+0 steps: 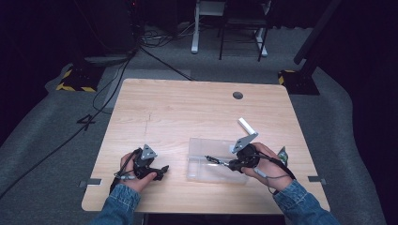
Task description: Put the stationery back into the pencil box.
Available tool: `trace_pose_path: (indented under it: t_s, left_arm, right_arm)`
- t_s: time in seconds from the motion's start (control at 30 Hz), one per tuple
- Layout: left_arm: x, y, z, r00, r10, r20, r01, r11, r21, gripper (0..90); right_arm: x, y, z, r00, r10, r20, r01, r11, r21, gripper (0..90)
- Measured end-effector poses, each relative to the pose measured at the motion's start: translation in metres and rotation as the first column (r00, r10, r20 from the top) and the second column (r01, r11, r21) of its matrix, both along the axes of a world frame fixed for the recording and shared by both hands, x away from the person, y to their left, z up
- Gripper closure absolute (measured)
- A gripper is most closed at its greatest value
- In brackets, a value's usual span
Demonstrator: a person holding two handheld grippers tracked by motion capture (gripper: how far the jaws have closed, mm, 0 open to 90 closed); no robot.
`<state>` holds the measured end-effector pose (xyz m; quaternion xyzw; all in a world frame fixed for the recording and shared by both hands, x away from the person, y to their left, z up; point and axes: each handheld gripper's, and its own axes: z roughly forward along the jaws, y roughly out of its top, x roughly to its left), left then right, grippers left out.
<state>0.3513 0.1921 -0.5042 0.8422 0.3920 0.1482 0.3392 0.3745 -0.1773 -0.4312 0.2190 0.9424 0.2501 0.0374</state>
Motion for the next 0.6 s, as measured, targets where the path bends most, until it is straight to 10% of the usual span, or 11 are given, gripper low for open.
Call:
trace_pose_path:
  t_s: [0.6]
  left_arm:
    - [0.000, 0.000, 0.000, 1.0000, 0.000, 0.000, 0.000, 1.0000, 0.000, 15.4]
  right_arm:
    - [0.002, 0.009, -0.015, 0.9995, 0.022, -0.024, -0.023, 0.9992, -0.032, 79.9]
